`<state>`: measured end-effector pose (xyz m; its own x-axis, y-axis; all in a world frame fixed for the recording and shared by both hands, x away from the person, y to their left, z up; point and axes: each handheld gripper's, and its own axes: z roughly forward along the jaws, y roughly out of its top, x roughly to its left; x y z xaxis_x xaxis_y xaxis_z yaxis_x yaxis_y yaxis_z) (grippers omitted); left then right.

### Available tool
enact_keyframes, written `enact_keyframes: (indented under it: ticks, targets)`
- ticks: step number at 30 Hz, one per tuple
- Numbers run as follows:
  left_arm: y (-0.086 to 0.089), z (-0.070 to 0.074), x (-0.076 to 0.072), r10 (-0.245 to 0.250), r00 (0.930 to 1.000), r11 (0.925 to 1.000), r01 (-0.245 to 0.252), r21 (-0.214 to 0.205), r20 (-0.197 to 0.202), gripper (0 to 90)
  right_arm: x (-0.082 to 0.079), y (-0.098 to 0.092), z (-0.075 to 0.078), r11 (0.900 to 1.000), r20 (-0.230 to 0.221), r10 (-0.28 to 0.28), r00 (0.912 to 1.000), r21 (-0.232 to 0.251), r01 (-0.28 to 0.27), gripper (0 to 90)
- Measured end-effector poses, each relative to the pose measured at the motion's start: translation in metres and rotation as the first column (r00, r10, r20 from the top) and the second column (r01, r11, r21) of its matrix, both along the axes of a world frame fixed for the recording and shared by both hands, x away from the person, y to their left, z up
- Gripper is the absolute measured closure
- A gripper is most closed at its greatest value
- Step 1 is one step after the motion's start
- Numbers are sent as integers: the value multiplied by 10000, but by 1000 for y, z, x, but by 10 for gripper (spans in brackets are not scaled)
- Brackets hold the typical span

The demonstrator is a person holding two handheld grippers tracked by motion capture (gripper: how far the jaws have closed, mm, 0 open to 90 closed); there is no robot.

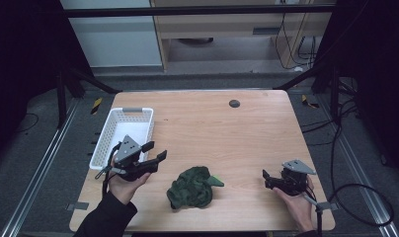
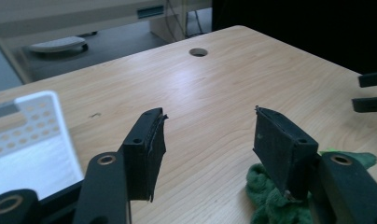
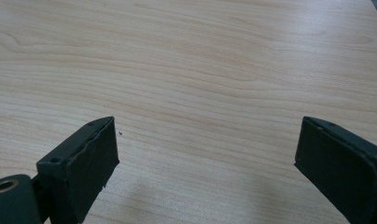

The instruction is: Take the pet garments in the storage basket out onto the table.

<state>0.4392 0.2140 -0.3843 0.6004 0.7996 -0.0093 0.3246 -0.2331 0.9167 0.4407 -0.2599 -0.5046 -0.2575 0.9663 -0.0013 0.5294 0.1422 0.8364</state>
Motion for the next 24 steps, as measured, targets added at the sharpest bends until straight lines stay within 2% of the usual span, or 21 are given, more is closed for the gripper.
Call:
enact_keyframes:
  ticks: [7, 13, 16, 19, 24]
  targets:
    - [18, -17, -10, 722, 9974, 9971, -723, -243, -65, 483, 0, 0, 0, 10000, -22, -15, 10000, 60, 15, 59]
    - [32, -32, -18, 1065, 9934, 9928, -1085, -514, -417, 556, 0, 0, 0, 10000, 16, 10, 10000, 83, -10, 61]
    - [41, -39, -23, 1335, 9895, 9886, -1369, -625, -551, 596, -1, 0, 1, 9999, -3, 12, 10000, 137, -12, 61]
    - [51, -44, -29, 1650, 9844, 9841, -1685, -561, -617, 589, -1, 0, 1, 9999, 17, -3, 10000, 139, 2, 61]
    - [67, -55, -40, 2244, 9710, 9724, -2286, -461, -829, 546, -2, 0, 2, 9999, 35, 0, 10000, 151, 0, 59]
